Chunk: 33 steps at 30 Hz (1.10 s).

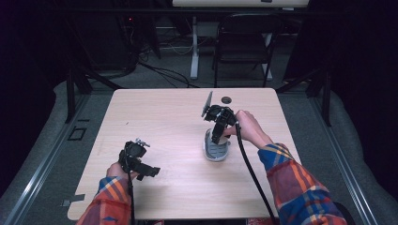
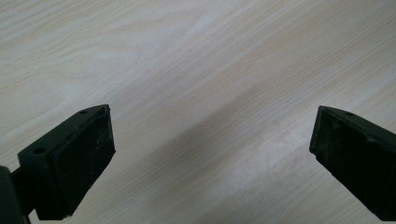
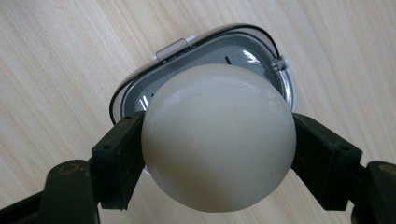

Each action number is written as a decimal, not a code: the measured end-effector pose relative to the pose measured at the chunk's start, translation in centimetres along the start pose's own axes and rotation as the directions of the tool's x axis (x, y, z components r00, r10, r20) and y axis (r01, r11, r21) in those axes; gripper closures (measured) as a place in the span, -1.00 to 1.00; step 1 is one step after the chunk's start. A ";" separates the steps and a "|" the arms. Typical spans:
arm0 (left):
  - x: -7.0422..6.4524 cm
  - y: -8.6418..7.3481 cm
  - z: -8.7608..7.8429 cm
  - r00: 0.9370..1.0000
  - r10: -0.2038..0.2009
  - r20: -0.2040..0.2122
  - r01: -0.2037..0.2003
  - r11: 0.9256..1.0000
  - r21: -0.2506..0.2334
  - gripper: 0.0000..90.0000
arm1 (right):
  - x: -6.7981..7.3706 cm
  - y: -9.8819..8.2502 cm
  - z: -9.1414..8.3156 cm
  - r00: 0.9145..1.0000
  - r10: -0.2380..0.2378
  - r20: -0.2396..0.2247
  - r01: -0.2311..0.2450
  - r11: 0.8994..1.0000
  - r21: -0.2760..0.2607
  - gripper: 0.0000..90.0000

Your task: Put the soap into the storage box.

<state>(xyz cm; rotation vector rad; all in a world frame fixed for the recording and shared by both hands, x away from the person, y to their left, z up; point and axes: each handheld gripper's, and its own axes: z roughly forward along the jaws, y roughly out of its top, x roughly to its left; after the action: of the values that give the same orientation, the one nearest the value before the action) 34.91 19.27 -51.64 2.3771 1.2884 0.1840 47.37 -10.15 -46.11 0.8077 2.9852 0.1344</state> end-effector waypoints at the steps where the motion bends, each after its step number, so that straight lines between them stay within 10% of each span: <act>1: 0.0 0.0 0.0 1.000 0.000 0.001 0.000 1.000 0.000 -1.00 | 0.0 0.0 0.2 1.000 0.000 -0.004 0.000 1.000 -0.004 -0.47; 33: -0.1 0.1 0.1 1.000 0.007 0.001 -0.007 1.000 0.006 -1.00 | 0.3 0.4 2.9 1.000 -0.016 -0.010 0.016 1.000 -0.003 -0.47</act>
<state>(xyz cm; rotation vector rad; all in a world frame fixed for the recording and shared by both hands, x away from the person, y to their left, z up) 34.95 19.17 -51.68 2.3868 1.2816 0.1821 47.46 -9.47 -48.93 0.7854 2.9995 0.1433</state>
